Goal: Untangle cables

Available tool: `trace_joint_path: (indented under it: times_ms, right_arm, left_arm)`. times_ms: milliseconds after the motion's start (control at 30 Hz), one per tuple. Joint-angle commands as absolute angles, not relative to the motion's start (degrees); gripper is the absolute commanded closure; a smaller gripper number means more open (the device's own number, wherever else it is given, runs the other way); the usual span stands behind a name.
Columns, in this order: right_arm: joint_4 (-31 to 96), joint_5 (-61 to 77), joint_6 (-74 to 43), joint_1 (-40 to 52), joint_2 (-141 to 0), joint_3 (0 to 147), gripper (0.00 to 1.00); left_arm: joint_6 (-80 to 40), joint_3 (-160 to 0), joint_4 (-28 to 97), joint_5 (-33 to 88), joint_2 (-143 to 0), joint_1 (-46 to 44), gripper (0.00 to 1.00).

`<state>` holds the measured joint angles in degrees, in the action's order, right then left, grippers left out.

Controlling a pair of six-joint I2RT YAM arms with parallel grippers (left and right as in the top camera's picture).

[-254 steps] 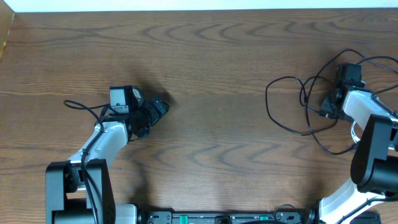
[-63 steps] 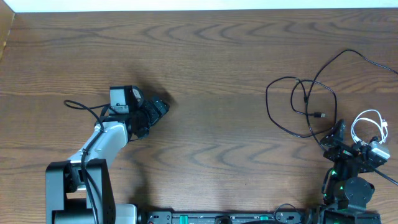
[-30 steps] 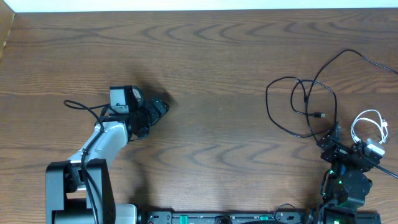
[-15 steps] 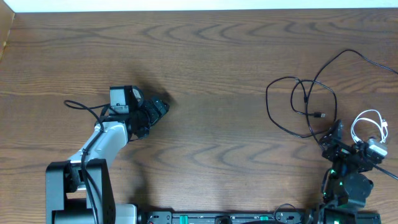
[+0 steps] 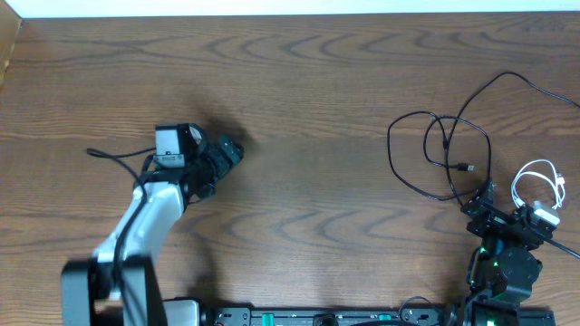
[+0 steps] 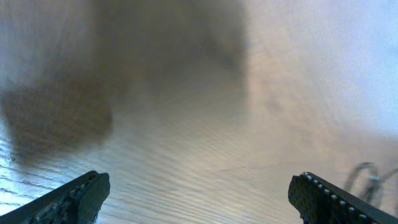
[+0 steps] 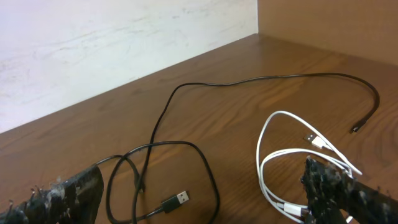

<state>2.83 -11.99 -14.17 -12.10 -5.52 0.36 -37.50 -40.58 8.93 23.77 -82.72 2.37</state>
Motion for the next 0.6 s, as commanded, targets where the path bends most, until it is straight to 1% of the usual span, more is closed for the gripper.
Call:
trace_joint_path:
  times_ms: [0, 333, 567]
  right_arm:
    - [3.2, -11.8, -13.6, -12.3, -5.6, 0.3, 0.01]
    - [3.2, -11.8, -13.6, -12.3, -5.7, 0.3, 0.01]
    - [3.2, -11.8, -13.6, -12.3, -5.6, 0.3, 0.01]
  left_arm:
    - [-37.1, -40.8, 8.9, 23.0, -74.0, 2.5, 0.02]
    - [-37.1, -40.8, 8.9, 23.0, -43.0, 2.5, 0.02]
    - [-37.1, -40.8, 8.9, 23.1, -28.9, 2.5, 0.02]
